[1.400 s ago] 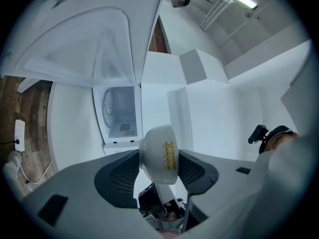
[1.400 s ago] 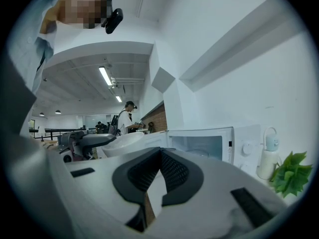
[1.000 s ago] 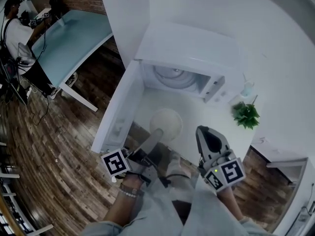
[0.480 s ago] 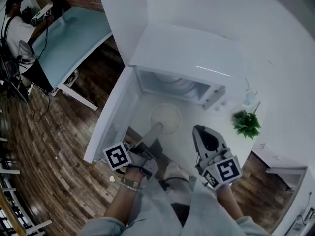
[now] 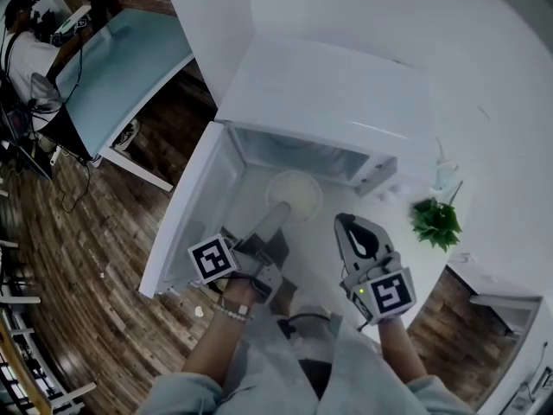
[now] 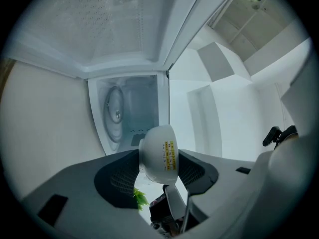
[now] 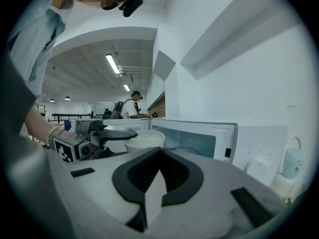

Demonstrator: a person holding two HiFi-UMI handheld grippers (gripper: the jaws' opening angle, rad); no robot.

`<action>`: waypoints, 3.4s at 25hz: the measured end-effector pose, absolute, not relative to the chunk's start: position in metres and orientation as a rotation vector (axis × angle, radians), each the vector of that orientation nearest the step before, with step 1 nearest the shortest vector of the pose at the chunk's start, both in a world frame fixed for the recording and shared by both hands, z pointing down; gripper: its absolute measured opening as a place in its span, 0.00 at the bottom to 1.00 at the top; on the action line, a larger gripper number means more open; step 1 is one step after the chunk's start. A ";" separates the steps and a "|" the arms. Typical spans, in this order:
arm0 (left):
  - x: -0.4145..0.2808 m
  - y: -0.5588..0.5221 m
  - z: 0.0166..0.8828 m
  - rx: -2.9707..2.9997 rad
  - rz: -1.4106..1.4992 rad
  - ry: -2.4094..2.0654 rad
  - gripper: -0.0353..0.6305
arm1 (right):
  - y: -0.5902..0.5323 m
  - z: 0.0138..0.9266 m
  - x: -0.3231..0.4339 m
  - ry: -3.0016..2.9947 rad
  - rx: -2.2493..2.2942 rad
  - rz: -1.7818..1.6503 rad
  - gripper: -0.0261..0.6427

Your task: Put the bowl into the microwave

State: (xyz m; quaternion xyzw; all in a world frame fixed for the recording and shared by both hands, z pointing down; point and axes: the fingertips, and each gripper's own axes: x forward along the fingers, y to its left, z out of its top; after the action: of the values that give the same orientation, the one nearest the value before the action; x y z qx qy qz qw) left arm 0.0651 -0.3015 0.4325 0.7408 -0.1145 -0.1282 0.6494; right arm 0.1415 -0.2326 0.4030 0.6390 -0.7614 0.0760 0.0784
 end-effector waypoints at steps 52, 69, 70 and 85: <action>0.142 -0.394 0.544 1.525 -0.187 -0.452 0.38 | -0.357 0.529 0.167 -2.109 1.829 0.474 0.44; 0.144 -0.400 0.545 1.520 -0.178 -0.405 0.38 | -0.374 0.535 0.170 -2.052 1.864 0.500 0.47; 0.144 -0.400 0.544 1.528 -0.175 -0.403 0.38 | -0.375 0.536 0.172 -2.044 1.870 0.506 0.45; 0.108 -0.388 0.538 1.561 -0.171 -0.468 0.38 | -0.395 0.540 0.188 -2.022 1.925 0.540 0.44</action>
State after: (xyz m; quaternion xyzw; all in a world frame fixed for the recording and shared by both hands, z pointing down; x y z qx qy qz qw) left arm 0.1077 -0.3876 0.5379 0.6959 -0.2088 -0.0763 0.6829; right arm 0.1879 -0.3948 0.5400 0.6695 -0.7033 0.1876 0.1483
